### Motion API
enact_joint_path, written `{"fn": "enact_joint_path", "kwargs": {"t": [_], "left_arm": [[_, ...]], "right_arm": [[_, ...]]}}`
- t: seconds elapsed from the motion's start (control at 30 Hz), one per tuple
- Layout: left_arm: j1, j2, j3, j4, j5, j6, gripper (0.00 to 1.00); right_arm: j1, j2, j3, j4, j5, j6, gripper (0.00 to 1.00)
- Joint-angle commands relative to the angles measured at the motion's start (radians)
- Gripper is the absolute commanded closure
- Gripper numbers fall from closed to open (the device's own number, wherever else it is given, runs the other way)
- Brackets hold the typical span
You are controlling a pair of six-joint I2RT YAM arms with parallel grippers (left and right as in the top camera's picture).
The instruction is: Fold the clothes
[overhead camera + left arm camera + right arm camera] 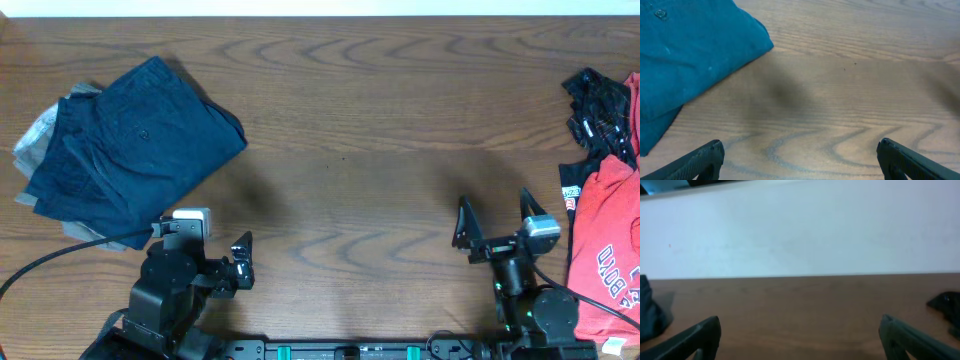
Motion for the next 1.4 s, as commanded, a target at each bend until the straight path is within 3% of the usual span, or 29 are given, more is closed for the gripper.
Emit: {"fn": "enact_joint_path", "kwargs": {"t": [0.0,0.2,1.37], "left_arm": [[-0.004,-0.003,-0.002,0.000,-0.008,-0.005,0.02],[-0.004,-0.003,-0.002,0.000,-0.008,-0.005,0.02],[-0.004,-0.013,-0.008,0.000,-0.008,-0.005,0.02]], "right_arm": [[0.005,-0.011,-0.077,0.063,-0.005,-0.085,0.01],[0.005,-0.011,-0.077,-0.070,-0.003,-0.136,0.01],[0.005,-0.010,-0.077,-0.069,-0.004,-0.136,0.01]]}}
